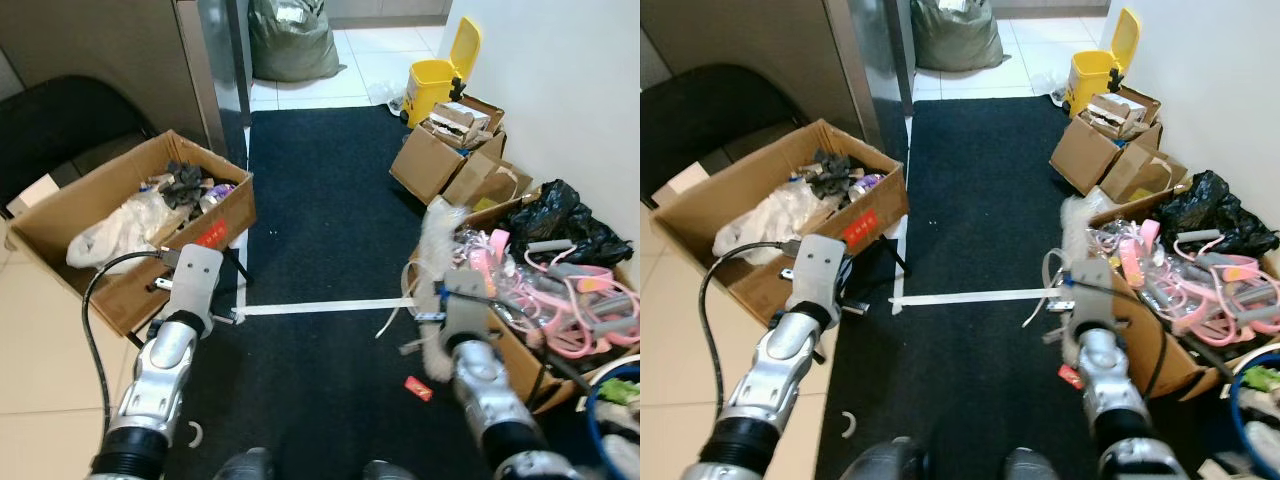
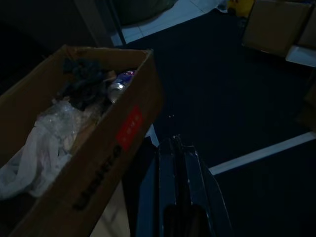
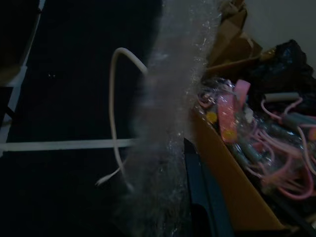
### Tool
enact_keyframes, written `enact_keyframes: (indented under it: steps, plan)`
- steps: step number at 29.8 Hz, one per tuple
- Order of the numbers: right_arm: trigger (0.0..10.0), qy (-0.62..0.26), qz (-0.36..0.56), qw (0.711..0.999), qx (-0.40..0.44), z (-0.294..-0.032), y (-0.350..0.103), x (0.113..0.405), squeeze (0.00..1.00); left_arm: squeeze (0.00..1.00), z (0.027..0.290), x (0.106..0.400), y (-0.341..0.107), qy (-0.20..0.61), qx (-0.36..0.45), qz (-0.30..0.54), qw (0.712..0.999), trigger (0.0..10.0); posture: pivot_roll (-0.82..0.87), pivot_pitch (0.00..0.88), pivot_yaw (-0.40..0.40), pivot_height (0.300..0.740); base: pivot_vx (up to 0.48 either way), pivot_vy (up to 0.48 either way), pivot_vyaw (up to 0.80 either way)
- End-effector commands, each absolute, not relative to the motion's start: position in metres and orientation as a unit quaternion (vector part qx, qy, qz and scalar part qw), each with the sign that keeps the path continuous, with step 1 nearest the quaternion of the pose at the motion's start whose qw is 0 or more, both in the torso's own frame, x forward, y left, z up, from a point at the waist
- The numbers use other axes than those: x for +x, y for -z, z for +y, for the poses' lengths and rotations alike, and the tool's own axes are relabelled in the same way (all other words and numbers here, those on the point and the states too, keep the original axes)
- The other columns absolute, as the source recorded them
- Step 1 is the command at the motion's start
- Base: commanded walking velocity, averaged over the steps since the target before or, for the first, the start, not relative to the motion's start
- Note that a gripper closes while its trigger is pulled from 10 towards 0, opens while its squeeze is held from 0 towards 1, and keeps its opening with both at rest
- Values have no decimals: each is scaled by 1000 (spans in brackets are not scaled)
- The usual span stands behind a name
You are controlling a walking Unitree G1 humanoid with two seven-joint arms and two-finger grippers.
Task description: Picking trash to rubbish bin
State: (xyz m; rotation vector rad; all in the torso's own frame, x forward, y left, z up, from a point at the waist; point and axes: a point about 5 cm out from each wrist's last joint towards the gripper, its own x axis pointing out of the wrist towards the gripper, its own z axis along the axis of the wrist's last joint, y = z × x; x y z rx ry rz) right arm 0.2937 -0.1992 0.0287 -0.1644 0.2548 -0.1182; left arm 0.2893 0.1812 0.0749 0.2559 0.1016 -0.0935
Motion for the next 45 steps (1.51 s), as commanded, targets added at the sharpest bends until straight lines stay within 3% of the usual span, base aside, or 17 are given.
enact_keyframes:
  steps: [1,38,45]
  plan:
    - [10000,47,135,987,-78,-191,-25,292,0,0,186,287,-70,41,131,64,988,10000,68,73,15,740,322,0,0]
    - [10000,10,120,986,-114,-184,-32,302,0,0,186,285,-71,40,131,58,989,10000,69,37,-10,740,317,0,0]
    - [10000,3,102,990,-99,-179,-38,306,0,0,186,285,-72,39,131,55,989,10000,71,37,-11,740,306,0,548]
